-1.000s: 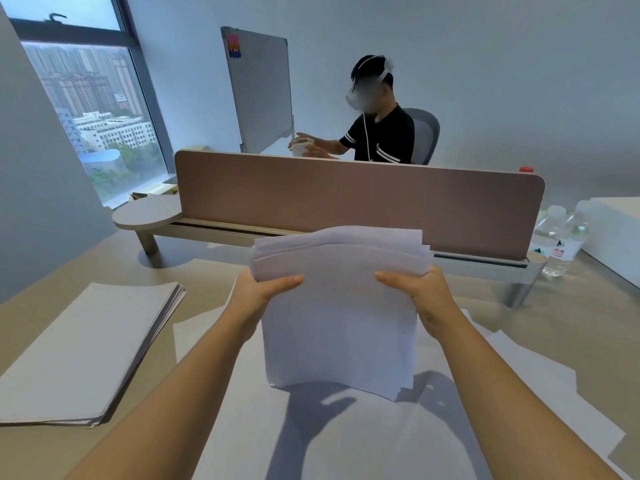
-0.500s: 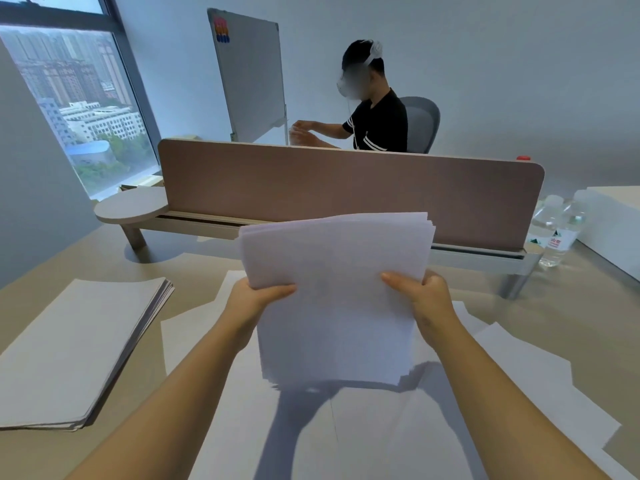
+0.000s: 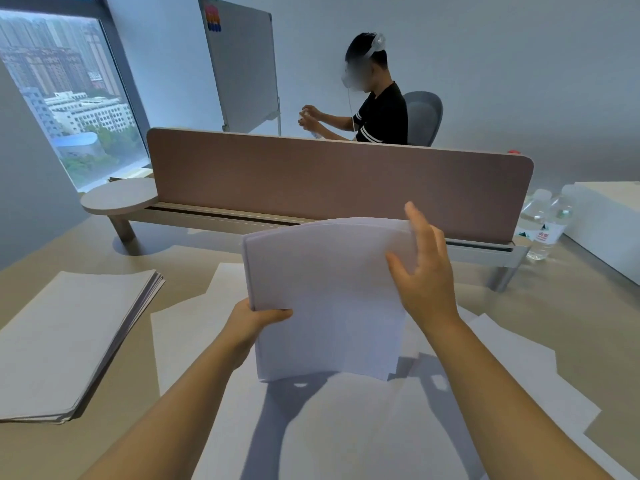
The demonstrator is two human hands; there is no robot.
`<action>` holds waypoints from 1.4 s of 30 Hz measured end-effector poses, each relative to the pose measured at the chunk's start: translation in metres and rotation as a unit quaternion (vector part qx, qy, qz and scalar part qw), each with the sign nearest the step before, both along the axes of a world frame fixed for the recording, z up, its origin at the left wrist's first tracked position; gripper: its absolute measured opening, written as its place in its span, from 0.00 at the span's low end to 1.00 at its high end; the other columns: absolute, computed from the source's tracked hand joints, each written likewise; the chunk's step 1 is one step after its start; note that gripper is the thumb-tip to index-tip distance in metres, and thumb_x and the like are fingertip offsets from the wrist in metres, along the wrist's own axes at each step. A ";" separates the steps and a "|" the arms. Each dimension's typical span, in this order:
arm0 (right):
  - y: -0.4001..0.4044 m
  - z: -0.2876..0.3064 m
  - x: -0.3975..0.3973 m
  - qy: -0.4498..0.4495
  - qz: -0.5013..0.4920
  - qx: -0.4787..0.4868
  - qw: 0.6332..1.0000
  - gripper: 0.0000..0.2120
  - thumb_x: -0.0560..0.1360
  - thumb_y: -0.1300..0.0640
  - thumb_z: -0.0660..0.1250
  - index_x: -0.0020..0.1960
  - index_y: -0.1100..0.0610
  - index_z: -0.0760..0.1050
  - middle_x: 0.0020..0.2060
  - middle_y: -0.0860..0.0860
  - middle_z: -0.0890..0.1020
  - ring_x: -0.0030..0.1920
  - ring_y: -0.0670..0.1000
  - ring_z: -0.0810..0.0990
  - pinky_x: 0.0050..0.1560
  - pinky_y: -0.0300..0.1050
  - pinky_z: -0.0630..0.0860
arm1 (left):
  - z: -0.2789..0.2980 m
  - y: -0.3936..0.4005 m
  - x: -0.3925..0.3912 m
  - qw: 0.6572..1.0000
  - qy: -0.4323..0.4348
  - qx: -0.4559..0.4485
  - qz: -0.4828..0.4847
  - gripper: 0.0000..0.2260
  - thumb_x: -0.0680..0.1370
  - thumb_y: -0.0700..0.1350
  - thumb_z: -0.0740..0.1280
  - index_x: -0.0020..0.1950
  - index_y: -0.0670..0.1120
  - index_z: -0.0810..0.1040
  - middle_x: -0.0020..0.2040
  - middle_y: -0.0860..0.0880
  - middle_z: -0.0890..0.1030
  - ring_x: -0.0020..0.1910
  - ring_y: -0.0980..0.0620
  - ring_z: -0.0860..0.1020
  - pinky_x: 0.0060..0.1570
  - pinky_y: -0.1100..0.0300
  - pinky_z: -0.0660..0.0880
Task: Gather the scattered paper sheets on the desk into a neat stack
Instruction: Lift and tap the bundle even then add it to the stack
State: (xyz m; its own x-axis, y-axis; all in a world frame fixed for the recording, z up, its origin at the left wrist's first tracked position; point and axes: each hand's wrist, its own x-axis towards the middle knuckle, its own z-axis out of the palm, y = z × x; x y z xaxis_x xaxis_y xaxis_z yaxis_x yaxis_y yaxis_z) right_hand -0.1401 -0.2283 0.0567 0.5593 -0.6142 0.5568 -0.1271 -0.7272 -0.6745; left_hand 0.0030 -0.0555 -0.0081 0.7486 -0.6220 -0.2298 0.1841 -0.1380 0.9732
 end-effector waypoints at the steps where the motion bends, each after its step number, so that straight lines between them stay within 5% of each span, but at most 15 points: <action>1: -0.003 -0.001 0.000 0.009 -0.006 -0.019 1.000 0.25 0.76 0.62 0.64 0.71 0.52 0.61 0.64 0.48 0.68 0.57 0.41 0.64 0.48 0.18 0.62 | 0.000 -0.001 0.000 1.000 -0.003 0.003 0.002 0.24 0.59 0.44 0.70 0.55 0.46 0.74 0.54 0.42 0.79 0.55 0.39 0.76 0.58 0.43 0.74; 8: -0.008 -0.009 -0.002 -0.044 -0.013 -0.021 0.999 0.18 0.73 0.61 0.67 0.62 0.63 0.70 0.61 0.60 0.74 0.55 0.47 0.68 0.50 0.25 0.64 | -0.001 -0.003 0.003 1.000 0.001 0.007 -0.001 0.15 0.69 0.37 0.72 0.55 0.44 0.75 0.53 0.42 0.79 0.54 0.40 0.76 0.55 0.47 0.74; 14: -0.015 -0.010 0.003 -0.060 -0.017 -0.051 0.997 0.16 0.71 0.59 0.65 0.57 0.65 0.74 0.57 0.63 0.76 0.53 0.49 0.70 0.50 0.34 0.68 | -0.005 -0.006 0.008 1.000 0.003 0.002 0.007 0.18 0.61 0.42 0.72 0.50 0.47 0.76 0.47 0.48 0.80 0.47 0.46 0.77 0.49 0.52 0.75; 17: -0.019 -0.011 0.004 -0.068 -0.032 -0.022 0.997 0.13 0.71 0.60 0.68 0.51 0.67 0.72 0.52 0.63 0.77 0.48 0.49 0.71 0.46 0.24 0.66 | -0.008 -0.008 0.011 1.000 -0.006 0.007 0.001 0.09 0.72 0.36 0.70 0.49 0.47 0.76 0.48 0.48 0.80 0.47 0.46 0.77 0.42 0.56 0.75; 19: -0.019 -0.011 0.005 -0.069 -0.031 0.011 0.997 0.13 0.71 0.62 0.70 0.52 0.66 0.71 0.51 0.61 0.77 0.46 0.48 0.71 0.41 0.19 0.68 | -0.010 -0.009 0.013 1.000 -0.011 0.016 0.008 0.07 0.74 0.36 0.66 0.49 0.47 0.76 0.48 0.47 0.79 0.48 0.45 0.76 0.43 0.55 0.76; 23: -0.022 -0.011 0.009 -0.095 0.000 0.133 0.987 0.28 0.68 0.62 0.73 0.64 0.60 0.66 0.51 0.47 0.74 0.47 0.43 0.74 0.48 0.18 0.68 | -0.015 -0.012 0.018 0.999 -0.011 0.018 0.026 0.08 0.75 0.37 0.66 0.53 0.44 0.76 0.48 0.47 0.79 0.52 0.42 0.75 0.51 0.49 0.73; 27: -0.038 -0.037 0.012 -0.035 0.079 0.393 0.916 0.15 0.69 0.66 0.70 0.54 0.57 0.74 0.46 0.52 0.80 0.50 0.54 0.79 0.58 0.51 0.76 | -0.025 -0.014 0.020 1.000 -0.011 0.015 0.024 0.08 0.68 0.40 0.72 0.45 0.48 0.77 0.46 0.48 0.79 0.51 0.42 0.75 0.51 0.49 0.73; 29: -0.039 -0.060 0.013 0.021 0.064 0.444 0.894 0.11 0.69 0.66 0.70 0.51 0.57 0.76 0.47 0.54 0.80 0.54 0.60 0.79 0.61 0.55 0.74 | -0.030 -0.018 0.020 1.000 -0.014 0.013 0.024 0.08 0.67 0.42 0.72 0.44 0.49 0.77 0.46 0.48 0.79 0.51 0.43 0.76 0.49 0.51 0.75; 33: -0.034 -0.068 0.024 -0.015 0.036 0.474 0.880 0.11 0.70 0.63 0.70 0.51 0.56 0.74 0.47 0.53 0.79 0.47 0.54 0.78 0.51 0.45 0.76 | -0.031 -0.029 0.019 0.997 -0.018 -0.010 0.069 0.06 0.75 0.40 0.67 0.51 0.44 0.77 0.46 0.47 0.80 0.50 0.42 0.77 0.50 0.50 0.76; 36: -0.034 -0.055 0.030 -0.040 0.050 0.456 0.888 0.14 0.71 0.60 0.70 0.55 0.58 0.74 0.48 0.54 0.80 0.48 0.55 0.79 0.53 0.49 0.77 | -0.026 -0.031 0.018 0.994 -0.014 -0.048 0.099 0.07 0.75 0.39 0.66 0.52 0.42 0.76 0.45 0.47 0.80 0.46 0.45 0.77 0.49 0.52 0.76; 42: -0.031 -0.072 0.008 0.002 0.050 0.481 0.876 0.09 0.70 0.63 0.70 0.48 0.55 0.74 0.47 0.53 0.79 0.50 0.57 0.78 0.54 0.50 0.74 | -0.040 -0.018 0.011 0.999 0.011 -0.041 0.033 0.15 0.64 0.44 0.73 0.48 0.50 0.76 0.48 0.51 0.80 0.49 0.46 0.78 0.47 0.54 0.77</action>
